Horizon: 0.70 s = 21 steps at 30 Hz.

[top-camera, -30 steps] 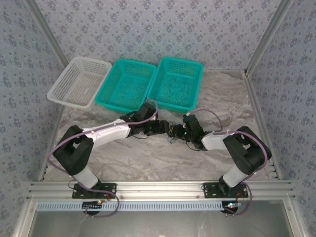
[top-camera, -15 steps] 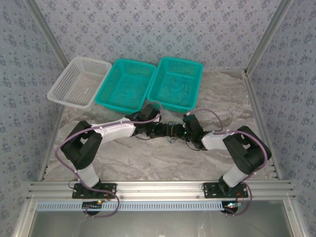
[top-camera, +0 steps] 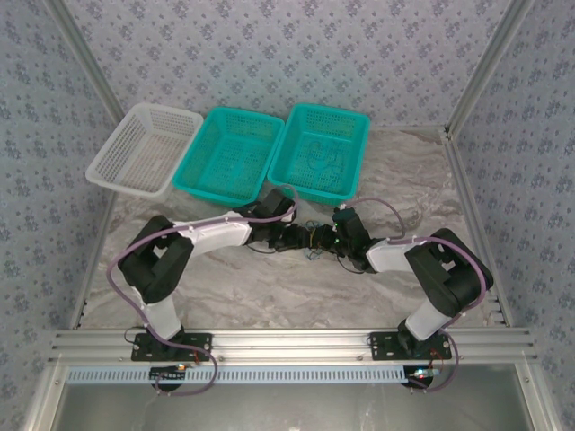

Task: Untangle the cables

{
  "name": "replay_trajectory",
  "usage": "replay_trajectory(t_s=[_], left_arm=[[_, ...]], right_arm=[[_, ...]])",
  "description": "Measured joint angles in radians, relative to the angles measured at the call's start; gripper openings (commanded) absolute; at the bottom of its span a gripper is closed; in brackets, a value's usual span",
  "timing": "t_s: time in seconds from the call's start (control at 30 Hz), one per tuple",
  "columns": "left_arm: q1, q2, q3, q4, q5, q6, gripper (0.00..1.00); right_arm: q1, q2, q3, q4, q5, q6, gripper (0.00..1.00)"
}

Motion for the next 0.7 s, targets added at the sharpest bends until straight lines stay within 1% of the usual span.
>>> replay_trajectory(t_s=[0.17,0.23,0.27,0.53,0.7], left_arm=[[0.0,0.006,0.004,-0.005,-0.008,0.001,0.13],[0.0,0.006,0.007,-0.005,-0.015,0.0,0.02],[0.0,0.006,0.008,-0.005,-0.021,0.001,0.0],[-0.007,-0.001,0.009,-0.008,-0.058,0.01,0.0],[-0.011,-0.048,0.008,-0.012,-0.103,0.01,0.0]], right_arm=[[0.002,0.0,0.0,0.002,0.0,0.003,0.15],[0.002,0.0,0.0,0.003,0.0,0.003,0.15],[0.002,0.0,0.0,0.003,0.0,0.003,0.16],[0.002,-0.012,-0.001,0.001,0.005,0.003,0.19],[0.002,-0.036,-0.003,-0.01,0.019,0.003,0.24]])
